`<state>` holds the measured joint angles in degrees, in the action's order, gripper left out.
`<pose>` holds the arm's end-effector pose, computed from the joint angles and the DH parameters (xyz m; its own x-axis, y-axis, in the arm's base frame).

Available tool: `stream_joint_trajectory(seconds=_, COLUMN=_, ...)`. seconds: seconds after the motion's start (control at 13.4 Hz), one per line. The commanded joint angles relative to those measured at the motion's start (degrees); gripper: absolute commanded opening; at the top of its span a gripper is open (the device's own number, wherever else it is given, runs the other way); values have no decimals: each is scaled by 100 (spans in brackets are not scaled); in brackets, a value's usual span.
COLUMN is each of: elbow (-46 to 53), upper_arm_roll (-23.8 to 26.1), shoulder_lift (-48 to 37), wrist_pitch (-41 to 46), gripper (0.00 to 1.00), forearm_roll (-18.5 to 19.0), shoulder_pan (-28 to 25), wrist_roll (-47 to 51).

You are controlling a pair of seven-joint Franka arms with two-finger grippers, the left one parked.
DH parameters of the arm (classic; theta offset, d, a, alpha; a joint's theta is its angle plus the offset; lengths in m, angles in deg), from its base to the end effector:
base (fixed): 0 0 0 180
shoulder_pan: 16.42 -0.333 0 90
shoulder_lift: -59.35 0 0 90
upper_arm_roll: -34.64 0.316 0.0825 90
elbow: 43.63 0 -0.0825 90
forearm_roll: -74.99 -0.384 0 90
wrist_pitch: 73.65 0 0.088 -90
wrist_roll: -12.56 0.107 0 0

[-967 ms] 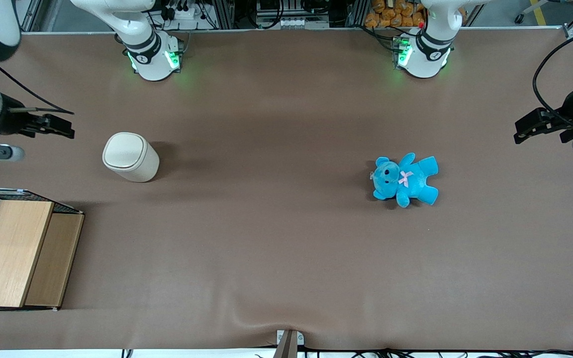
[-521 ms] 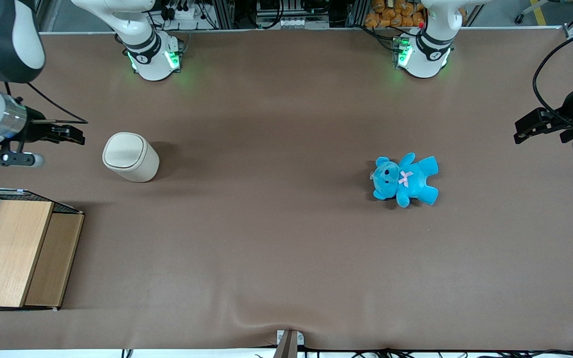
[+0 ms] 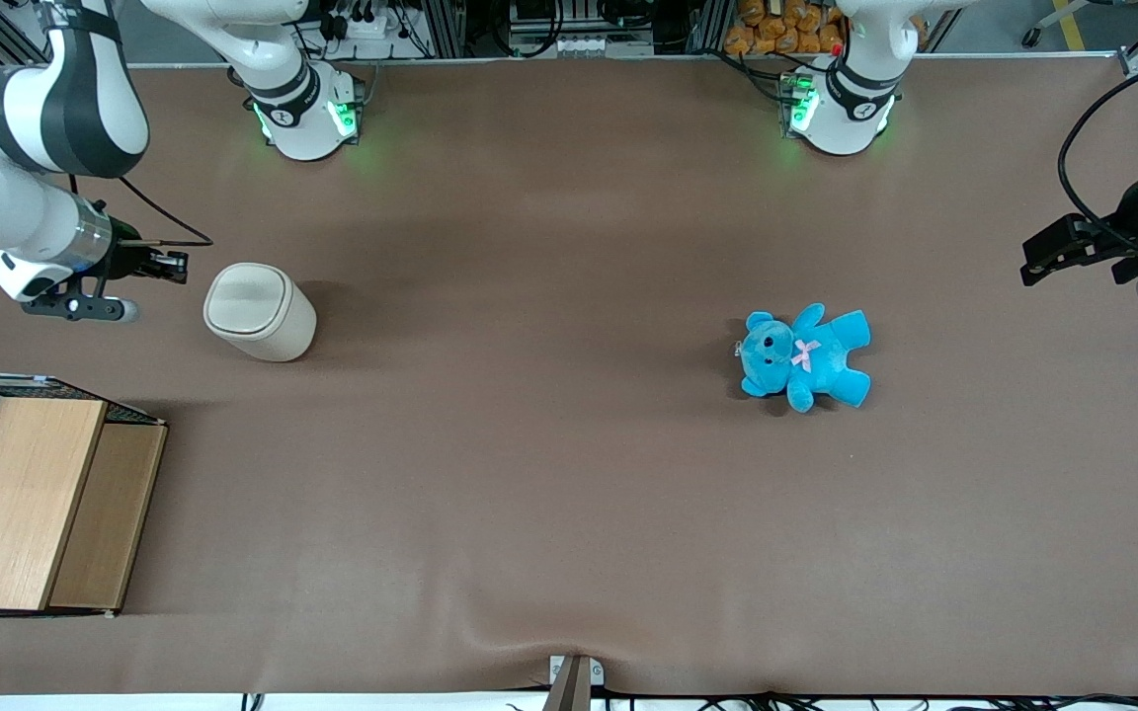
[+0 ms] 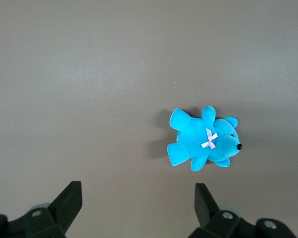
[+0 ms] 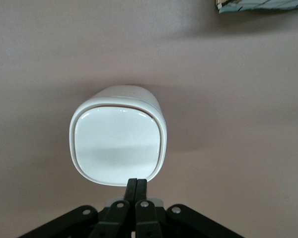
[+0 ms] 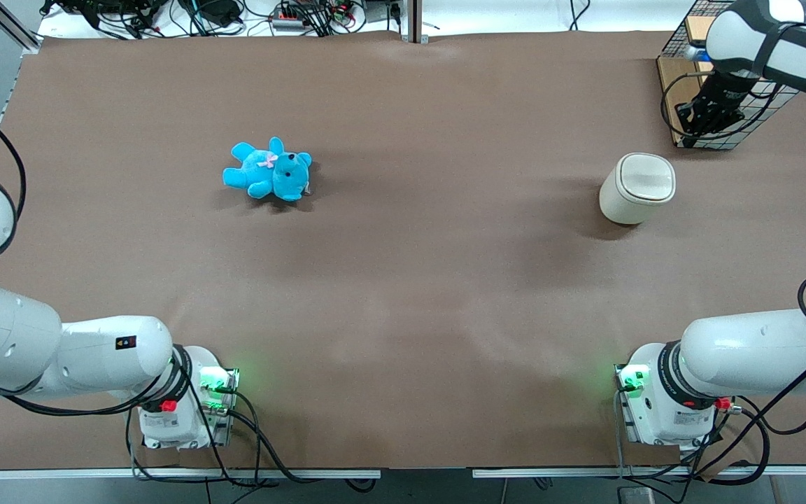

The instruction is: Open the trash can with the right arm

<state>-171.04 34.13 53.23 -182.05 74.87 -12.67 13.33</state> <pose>0.4799 -0.0356 0.4031 0.9710 -0.0862 -0.2231 -0.0884 -0.9961 0.0003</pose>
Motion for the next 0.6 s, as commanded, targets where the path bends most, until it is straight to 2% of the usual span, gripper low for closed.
stream_joint_trajectory(seconds=0.0, elbow=-494, upper_arm_roll=16, shoulder_lift=-223, wrist_pitch=-452, gripper=0, forearm_roll=-102, shoulder_pan=38, wrist_roll=-67)
stream_joint_trajectory(seconds=0.52, elbow=-1189, upper_arm_roll=7, shoulder_lift=-39, wrist_pitch=-1525, gripper=0, forearm_roll=-102, shoulder_pan=55, wrist_roll=-85)
